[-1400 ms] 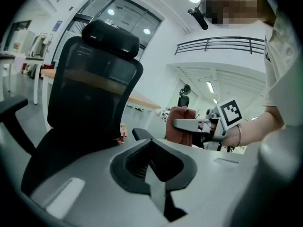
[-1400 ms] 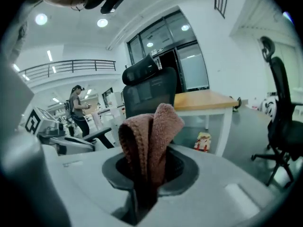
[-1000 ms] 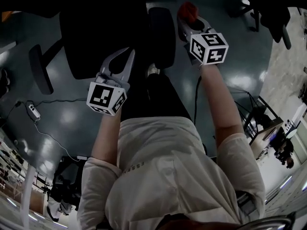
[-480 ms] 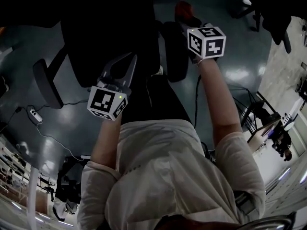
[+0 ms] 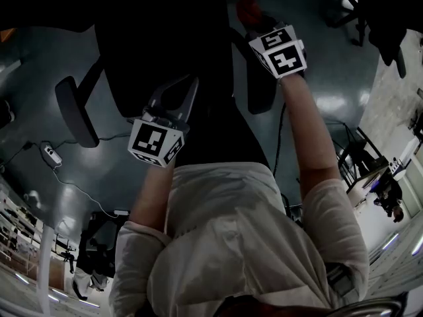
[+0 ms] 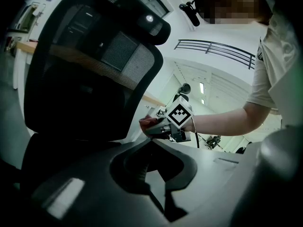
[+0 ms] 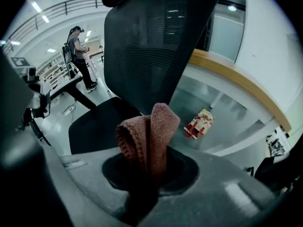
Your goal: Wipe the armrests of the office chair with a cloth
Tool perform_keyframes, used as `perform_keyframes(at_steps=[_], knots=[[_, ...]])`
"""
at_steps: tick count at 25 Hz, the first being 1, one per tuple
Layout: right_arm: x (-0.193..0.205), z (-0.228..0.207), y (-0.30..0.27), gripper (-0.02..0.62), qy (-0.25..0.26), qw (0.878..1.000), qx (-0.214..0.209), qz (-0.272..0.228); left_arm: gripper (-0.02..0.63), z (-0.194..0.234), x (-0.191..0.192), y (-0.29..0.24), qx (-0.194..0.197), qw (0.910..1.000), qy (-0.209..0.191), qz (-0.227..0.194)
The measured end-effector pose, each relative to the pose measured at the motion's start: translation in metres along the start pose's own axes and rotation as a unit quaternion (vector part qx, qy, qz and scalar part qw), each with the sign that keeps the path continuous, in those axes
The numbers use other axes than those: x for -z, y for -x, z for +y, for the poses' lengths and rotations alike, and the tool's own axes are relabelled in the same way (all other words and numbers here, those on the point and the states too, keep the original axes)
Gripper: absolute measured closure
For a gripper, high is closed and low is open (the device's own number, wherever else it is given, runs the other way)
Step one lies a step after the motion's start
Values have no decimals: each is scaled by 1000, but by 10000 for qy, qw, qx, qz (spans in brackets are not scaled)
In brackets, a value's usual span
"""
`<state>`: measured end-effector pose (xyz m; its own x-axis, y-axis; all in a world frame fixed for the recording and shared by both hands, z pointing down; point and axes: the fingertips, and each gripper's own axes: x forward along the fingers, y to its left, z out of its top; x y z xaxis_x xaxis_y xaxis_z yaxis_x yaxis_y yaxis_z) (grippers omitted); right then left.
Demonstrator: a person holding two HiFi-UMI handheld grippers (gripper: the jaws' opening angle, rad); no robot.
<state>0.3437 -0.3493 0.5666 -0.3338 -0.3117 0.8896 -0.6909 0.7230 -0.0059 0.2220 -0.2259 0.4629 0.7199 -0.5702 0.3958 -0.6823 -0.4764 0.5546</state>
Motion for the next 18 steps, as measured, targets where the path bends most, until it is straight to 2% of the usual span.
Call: perform_keyframes(at_steps=[3,7,11,13,18], knots=[[-8,12,-4,540,261,9996,-123,70,589,5,-2,7,50,10000,6,-55],[-29,39,-10,540,276,9989,-366,-12,589,16,0,16,23,10000,19,-63],[-35,68,-10,540,724,9962,-476,35,589,19,0,22,-22,9999,-47,-118],[-33,87,-7,540,892,9943,-581,23,589,18,2,28,-82,9998,-44,-163],[-4,122,5,540,847,9940,-688,46,589,5,19,43,-159,9996,-3,-224]])
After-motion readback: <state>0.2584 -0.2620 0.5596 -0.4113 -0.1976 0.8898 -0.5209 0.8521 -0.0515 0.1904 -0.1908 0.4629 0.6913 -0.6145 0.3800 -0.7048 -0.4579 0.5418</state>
